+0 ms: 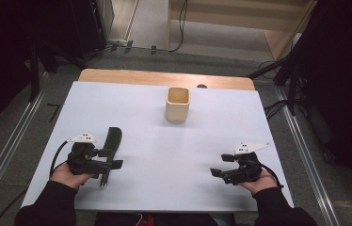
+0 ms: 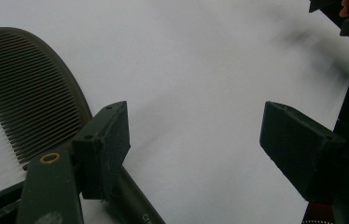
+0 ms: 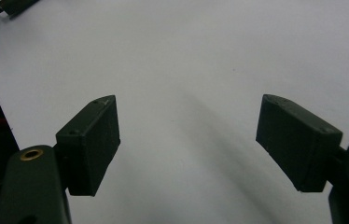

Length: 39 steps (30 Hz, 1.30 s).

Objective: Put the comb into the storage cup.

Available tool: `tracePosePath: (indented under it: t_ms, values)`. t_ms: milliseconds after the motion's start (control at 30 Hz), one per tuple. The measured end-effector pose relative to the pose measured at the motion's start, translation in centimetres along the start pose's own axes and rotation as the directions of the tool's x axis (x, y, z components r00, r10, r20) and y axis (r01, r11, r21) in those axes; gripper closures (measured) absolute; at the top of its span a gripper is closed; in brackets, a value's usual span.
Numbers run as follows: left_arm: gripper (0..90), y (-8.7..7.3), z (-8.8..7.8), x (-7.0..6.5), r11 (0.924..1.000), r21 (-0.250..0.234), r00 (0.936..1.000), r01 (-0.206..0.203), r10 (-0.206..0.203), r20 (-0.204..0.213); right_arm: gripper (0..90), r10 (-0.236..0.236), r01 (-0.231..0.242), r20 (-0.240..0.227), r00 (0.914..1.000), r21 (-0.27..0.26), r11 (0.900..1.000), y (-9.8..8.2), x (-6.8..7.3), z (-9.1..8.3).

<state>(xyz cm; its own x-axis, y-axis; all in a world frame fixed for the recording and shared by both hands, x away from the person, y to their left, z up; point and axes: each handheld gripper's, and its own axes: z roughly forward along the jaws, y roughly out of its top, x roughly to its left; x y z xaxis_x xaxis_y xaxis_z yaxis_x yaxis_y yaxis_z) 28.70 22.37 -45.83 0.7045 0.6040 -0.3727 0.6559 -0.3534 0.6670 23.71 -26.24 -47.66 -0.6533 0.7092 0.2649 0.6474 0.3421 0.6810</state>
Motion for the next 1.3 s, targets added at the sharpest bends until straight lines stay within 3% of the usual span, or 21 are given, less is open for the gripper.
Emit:
tracePosePath:
  t_ms: [133,300,500,867,1300]
  values:
    - [24.6,0.1,0.0,0.0,1.0,0.001,1.0,-0.006,0.006,0.002,19.9,0.016,-0.016,-0.003,0.9999,0.004,1.0,0.1,-0.3,0.2]
    - [24.7,0.6,0.3,0.2,1.0,-0.005,0.9999,-0.002,0.002,0.014,20.0,0.07,-0.07,-0.023,0.9973,-0.01,0.998,0.2,-0.8,0.4]
    - [24.6,0.6,0.5,0.2,1.0,0.0,0.9999,-0.003,0.003,0.014,20.1,0.089,-0.089,-0.039,0.9953,-0.003,0.996,0.2,-1.1,0.7]
    - [24.6,0.8,0.4,0.1,0.9998,0.006,0.9996,-0.018,0.017,0.024,20.1,0.066,-0.066,-0.04,0.997,0.012,0.998,0.4,-0.4,1.0]
    - [24.7,0.9,0.7,0.1,0.9997,0.009,0.9993,-0.021,0.021,0.03,20.1,0.066,-0.065,-0.041,0.997,0.019,0.998,0.3,-0.6,1.1]
